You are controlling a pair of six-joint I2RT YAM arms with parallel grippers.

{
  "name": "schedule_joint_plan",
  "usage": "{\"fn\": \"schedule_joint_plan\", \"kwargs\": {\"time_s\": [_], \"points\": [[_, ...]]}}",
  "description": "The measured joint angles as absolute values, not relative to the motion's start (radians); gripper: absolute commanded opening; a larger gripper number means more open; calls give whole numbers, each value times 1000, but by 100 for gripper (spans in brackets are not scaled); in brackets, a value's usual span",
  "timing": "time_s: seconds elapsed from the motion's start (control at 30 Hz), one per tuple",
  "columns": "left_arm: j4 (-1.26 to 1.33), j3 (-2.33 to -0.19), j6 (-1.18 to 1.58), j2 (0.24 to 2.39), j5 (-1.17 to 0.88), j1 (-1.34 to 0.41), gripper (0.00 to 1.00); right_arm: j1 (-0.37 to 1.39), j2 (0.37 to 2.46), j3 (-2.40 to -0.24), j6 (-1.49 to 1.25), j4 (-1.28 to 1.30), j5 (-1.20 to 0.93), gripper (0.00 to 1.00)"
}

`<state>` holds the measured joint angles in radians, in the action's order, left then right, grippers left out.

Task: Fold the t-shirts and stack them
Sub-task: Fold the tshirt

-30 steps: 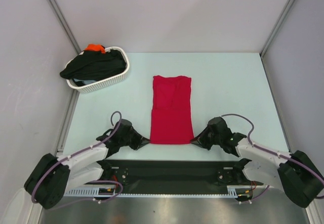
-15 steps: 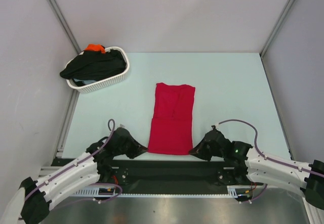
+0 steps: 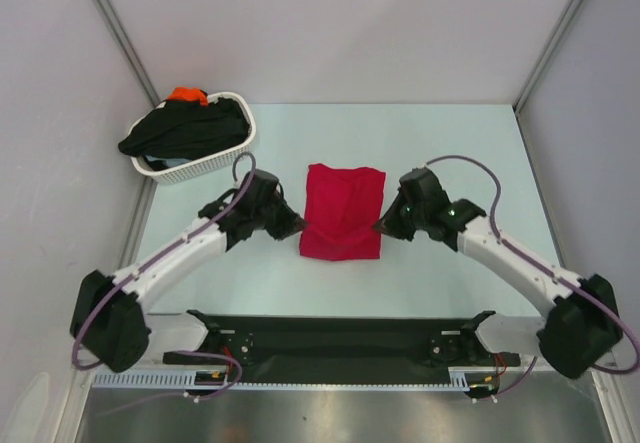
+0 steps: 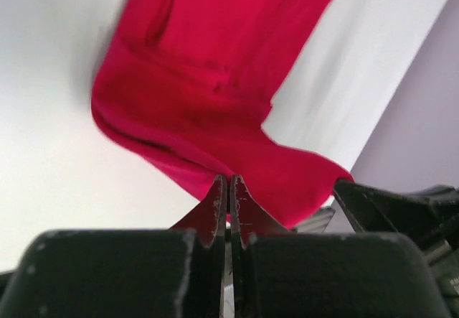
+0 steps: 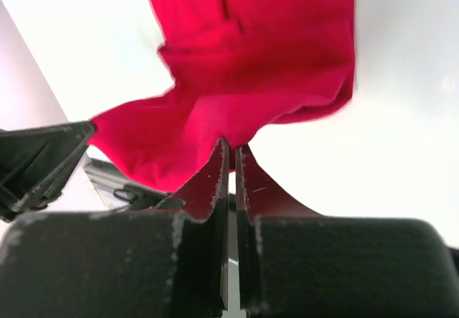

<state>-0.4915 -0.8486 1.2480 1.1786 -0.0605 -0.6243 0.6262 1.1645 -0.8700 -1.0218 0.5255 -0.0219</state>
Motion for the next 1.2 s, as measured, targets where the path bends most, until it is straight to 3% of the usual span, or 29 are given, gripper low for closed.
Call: {"fn": "schedule_joint_plan", "kwargs": {"time_s": [0.4,0.7,1.2], "points": [[-432,-1248,1082,1680,-244,-385,0,389,1657,-1279,-789,577,-238,0],[-392,-1488,1059,1890,-321,-343,0,313,1869,-1540,-724,628,-329,0],[-353,-1552,1064,2037,-363,-295,0,211,2088,-1677,-698,657,-436,0]]}}
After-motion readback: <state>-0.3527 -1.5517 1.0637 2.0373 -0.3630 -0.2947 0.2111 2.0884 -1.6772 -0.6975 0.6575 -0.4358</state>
